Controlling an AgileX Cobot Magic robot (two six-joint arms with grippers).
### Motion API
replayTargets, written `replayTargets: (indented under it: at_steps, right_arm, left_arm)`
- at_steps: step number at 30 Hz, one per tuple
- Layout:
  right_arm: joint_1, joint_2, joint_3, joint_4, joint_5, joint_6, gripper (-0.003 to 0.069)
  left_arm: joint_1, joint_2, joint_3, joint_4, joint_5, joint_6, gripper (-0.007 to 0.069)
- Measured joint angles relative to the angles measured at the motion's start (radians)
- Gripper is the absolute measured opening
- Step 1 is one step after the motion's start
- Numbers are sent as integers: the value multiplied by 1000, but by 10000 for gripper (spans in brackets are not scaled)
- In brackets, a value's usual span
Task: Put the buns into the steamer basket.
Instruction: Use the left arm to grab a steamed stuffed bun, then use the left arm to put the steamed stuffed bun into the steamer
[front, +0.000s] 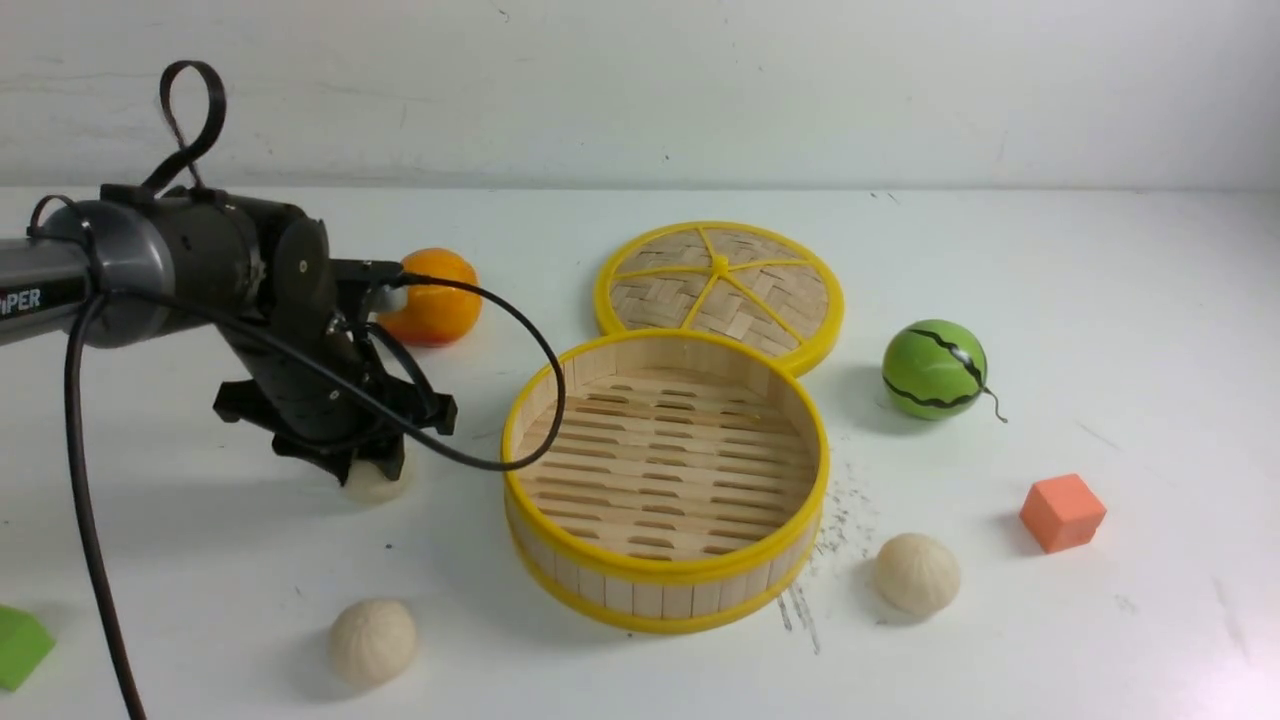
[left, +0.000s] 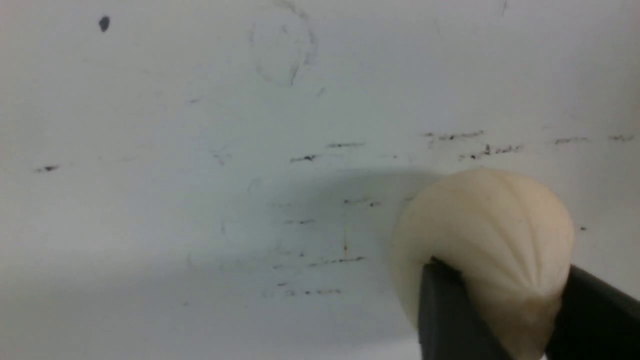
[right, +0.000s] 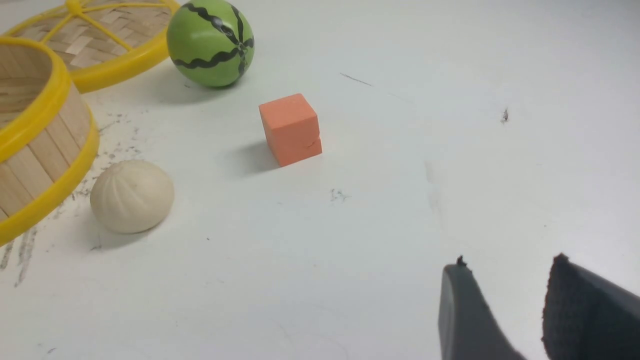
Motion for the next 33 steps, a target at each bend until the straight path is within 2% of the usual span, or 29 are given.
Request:
replayTargets:
  at_steps: [2,4,8,10,12,13,17,23,27,30,31,32,33]
  right_arm:
    - [0,0,0,0,0,0,240]
    - [0,0,0,0,0,0,240]
    - [0,0,0,0,0,0,240]
    - [0,0,0,0,0,0,240]
    - [0,0,0,0,0,0,240]
    - [0,0,0,0,0,0,240]
    - [0,0,0,0,0,0,240]
    - [0,0,0,0,0,0,240]
    - [0,0,0,0,0,0,240]
    - [0,0,0,0,0,0,240]
    - [0,0,0,0,0,0,240]
    - [0,0,0,0,0,0,240]
    - [0,0,0,0,0,0,240]
  left_arm:
    - [0,-9,-19,7,33,1,64]
    - [-2,-28,-44,17,73,5,7]
    - [-44,-113,-121,41,143,8,-2]
    - [-117,-174,-168,44,158,11,-2]
    - [-147,-185,-188,44,161,11,-2]
    - [-206,-191,-217,39,168,11,-2]
    - [-322,-151,-273,29,170,-5,-2]
    - [-385,-29,-326,36,159,-42,1]
    - [-396,86,-341,44,121,-50,44]
    - [-396,129,-343,53,103,-65,104]
    - [-396,154,-345,61,95,-73,172]
    - [-396,157,-345,62,95,-73,182]
    - [-396,170,-347,71,93,-76,269]
